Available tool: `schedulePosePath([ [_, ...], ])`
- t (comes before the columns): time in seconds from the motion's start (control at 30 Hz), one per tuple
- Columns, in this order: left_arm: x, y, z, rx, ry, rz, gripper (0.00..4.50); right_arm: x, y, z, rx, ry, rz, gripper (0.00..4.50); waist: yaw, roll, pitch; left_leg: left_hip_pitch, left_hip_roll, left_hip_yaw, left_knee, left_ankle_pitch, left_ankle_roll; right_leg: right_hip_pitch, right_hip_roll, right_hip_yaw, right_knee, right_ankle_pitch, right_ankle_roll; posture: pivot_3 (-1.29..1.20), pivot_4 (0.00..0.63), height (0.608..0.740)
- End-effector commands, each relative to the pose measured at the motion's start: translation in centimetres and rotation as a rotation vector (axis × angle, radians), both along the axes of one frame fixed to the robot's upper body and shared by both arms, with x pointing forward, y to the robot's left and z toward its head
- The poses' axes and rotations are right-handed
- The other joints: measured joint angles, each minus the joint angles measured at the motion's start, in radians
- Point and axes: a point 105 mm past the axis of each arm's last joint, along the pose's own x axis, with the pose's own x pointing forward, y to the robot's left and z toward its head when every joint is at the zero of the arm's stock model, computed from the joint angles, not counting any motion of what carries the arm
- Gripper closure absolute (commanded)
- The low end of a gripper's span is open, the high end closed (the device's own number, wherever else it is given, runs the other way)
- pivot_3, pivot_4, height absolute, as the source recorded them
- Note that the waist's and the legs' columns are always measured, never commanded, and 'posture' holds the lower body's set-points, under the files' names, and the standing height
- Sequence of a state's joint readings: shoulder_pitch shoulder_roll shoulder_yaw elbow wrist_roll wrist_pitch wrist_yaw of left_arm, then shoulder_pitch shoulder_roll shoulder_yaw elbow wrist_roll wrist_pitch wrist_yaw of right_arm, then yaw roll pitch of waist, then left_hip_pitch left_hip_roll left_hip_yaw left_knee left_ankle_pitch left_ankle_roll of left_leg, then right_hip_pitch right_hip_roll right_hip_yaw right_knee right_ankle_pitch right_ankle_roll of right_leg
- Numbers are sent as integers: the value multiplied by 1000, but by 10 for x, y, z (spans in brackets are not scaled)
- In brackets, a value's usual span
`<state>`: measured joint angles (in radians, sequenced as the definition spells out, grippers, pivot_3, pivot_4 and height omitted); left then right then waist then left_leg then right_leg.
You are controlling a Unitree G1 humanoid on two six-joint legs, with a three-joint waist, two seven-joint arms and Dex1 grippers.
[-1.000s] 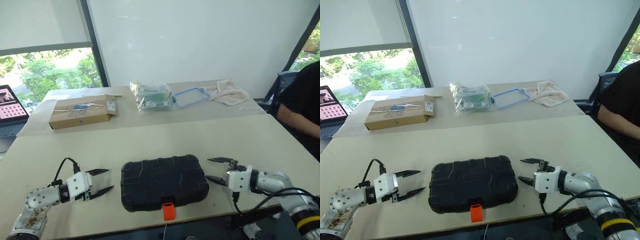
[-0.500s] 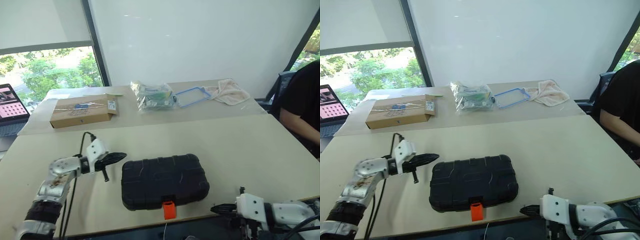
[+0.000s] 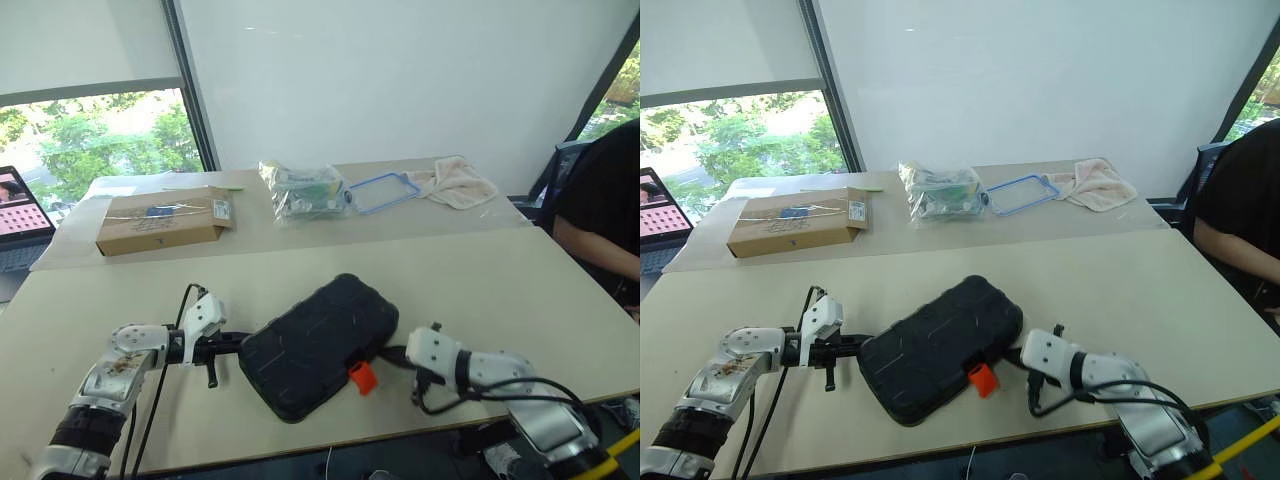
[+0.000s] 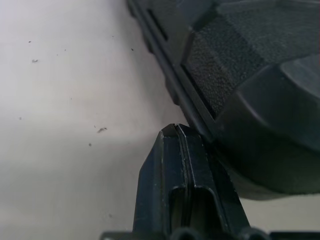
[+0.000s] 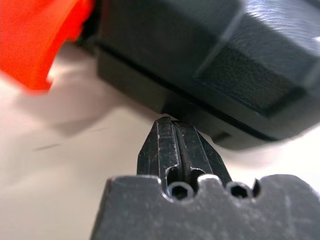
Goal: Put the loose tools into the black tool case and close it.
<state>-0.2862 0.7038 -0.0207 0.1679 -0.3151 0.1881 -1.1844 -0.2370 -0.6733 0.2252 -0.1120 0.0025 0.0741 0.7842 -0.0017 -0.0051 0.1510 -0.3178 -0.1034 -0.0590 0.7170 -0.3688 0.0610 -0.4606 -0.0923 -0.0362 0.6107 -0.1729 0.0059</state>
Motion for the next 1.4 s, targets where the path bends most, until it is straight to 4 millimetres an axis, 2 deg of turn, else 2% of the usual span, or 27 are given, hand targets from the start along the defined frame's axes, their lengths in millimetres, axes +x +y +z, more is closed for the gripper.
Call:
schedulePosePath([
  [0.03, 1, 5, 19, -52, -67, 77, 4474, 14, -3, 11, -4, -61, -22, 4500, -1, 0, 0, 0, 0, 0, 0, 0, 0, 0, 0, 0, 0, 0, 0, 0, 150, 740],
  [0.13, 4, 13, 33, -93, -128, 136, 4474, 6, -16, 11, -21, -18, -15, 4500, 1, 0, 0, 0, -1, 0, -1, 0, 0, 0, 0, -1, 0, 0, 0, 0, 150, 740],
  [0.2, 6, 12, 46, -144, -148, 130, 4474, -5, -23, 9, -24, 34, -4, 4500, 5, 0, 0, 0, -1, -1, -1, 0, 0, 0, -1, -2, 0, 0, 0, 0, 150, 740],
  [0.3, 4, -4, 66, -218, -132, 31, 4474, -33, -28, 4, -9, 157, 32, 4500, 16, 0, 0, 0, -1, -2, 0, 0, 0, 2, -2, -3, -1, 0, 0, 0, 150, 740],
  [0.43, 2, -29, 68, -162, -93, -101, 4474, -68, -15, -3, 18, 285, 102, 4500, 13, 0, 0, -1, -1, -4, 3, 0, 0, 3, -2, -3, -1, 0, 0, 0, 150, 740],
  [0.5, 5, -42, 66, -130, -88, -141, 4474, -75, -9, -7, 26, 313, 109, 4500, 10, 0, 0, 0, -1, -4, 3, 0, 0, 3, -2, -2, 0, 0, 0, 0, 150, 740],
  [0.73, 16, -65, 49, -26, -88, -191, 4474, -62, 2, -14, 35, 284, 54, 4500, 2, 0, 0, 1, 0, -3, 4, 0, 0, 3, -1, 0, 0, 1, -1, 0, 150, 740],
  [0.93, 17, -67, 32, 26, -75, -201, 4474, -55, 10, -14, 42, 270, 64, 4500, 4, 0, 0, 1, 0, -3, 4, 0, -1, 3, -1, -1, 0, 1, -1, 0, 150, 740],
  [1.4, 19, -70, 30, 29, -62, -191, 4474, -46, 27, -18, 103, 238, 82, 4500, -1, 0, -1, 3, 0, -3, 4, 0, -1, 5, 0, 0, 1, 1, -1, 0, 150, 740],
])
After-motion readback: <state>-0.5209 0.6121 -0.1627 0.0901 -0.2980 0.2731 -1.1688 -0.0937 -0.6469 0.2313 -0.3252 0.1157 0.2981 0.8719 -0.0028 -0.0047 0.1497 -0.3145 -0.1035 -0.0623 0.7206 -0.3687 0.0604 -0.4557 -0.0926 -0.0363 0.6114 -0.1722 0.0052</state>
